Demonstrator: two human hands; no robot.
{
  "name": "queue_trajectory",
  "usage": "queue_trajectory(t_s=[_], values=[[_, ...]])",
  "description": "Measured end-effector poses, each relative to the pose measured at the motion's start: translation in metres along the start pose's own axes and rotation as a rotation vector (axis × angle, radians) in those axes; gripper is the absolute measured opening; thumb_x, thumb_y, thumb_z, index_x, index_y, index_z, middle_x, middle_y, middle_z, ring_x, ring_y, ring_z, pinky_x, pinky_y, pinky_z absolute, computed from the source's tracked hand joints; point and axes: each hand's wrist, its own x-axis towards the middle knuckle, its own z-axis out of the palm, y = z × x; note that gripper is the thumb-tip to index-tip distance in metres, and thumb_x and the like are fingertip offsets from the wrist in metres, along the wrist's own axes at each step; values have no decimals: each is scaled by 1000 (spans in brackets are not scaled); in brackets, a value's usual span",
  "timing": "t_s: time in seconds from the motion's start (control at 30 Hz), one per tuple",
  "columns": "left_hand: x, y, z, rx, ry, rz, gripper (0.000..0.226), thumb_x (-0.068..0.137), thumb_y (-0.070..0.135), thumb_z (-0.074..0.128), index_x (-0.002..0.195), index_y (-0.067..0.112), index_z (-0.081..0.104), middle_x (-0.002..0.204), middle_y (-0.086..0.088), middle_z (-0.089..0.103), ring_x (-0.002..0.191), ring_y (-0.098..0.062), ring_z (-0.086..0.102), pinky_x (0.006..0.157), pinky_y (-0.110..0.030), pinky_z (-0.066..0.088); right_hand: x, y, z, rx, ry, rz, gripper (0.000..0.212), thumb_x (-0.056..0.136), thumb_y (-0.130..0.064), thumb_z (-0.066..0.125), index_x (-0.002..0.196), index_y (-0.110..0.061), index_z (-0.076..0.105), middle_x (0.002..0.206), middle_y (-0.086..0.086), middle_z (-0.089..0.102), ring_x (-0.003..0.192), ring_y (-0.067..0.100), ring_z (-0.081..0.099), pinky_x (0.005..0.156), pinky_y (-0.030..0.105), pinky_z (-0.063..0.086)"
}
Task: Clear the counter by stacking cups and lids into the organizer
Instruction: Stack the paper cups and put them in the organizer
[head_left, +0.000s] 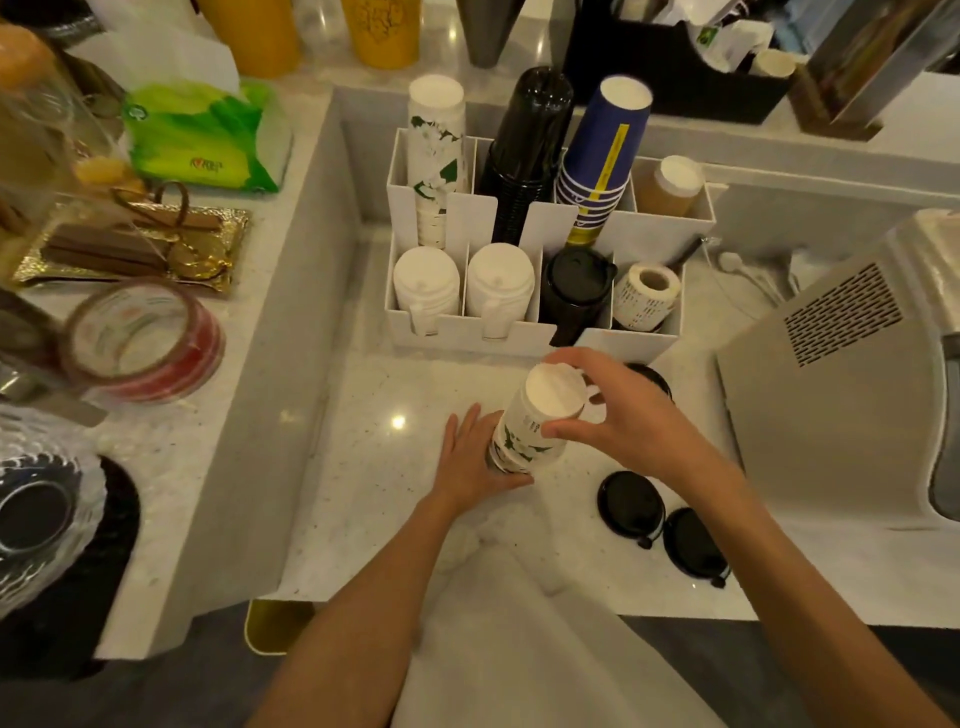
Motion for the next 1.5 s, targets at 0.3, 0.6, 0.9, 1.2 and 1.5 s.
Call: queue_trajectory(t_s=[0.3, 0.6, 0.9, 1.2, 1.5], values=[[0, 0, -2, -68, 8, 6, 100, 64, 72, 66, 144, 28, 27, 154, 4, 35, 150, -14, 4, 122, -48, -4, 3, 26, 30, 121, -126, 6, 65, 83, -26, 75, 132, -48, 40, 143, -21, 44, 122, 6, 45, 101, 37, 47], [0, 0, -1, -34, 4, 12, 100, 64, 75, 63, 145, 28, 26, 155, 5, 34, 150, -14, 4, 122, -50, -3, 8, 30, 33, 165, -170, 29, 66, 82, -25, 76, 130, -49, 38, 138, -24, 40, 125, 6, 40, 103, 33, 44], [0, 0, 0, -12, -1, -4, 101, 64, 75, 61, 145, 30, 22, 156, 6, 32, 150, -14, 1, 122, -48, -5, 9, 48, 70, 390, -113, 85, 98, 68, -41, 83, 138, -60, 18, 139, -35, 31, 131, -2, 36, 109, 24, 35], [1, 4, -7, 20, -66, -5, 101, 72, 60, 69, 150, 24, 17, 159, 2, 24, 150, -15, -3, 122, -46, -9, 12, 78, 135, 597, -47, 231, 103, 64, -32, 88, 146, -31, 25, 143, -6, 45, 134, 14, 43, 108, 30, 40], [-1, 3, -24, 21, -201, -3, 104, 76, 56, 70, 153, 24, 9, 164, -3, 11, 151, -15, -8, 123, -45, -3, 14, 84, 143, 538, -1, 212, 105, 65, -37, 88, 148, -25, 26, 143, -7, 47, 133, 13, 44, 110, 33, 42]])
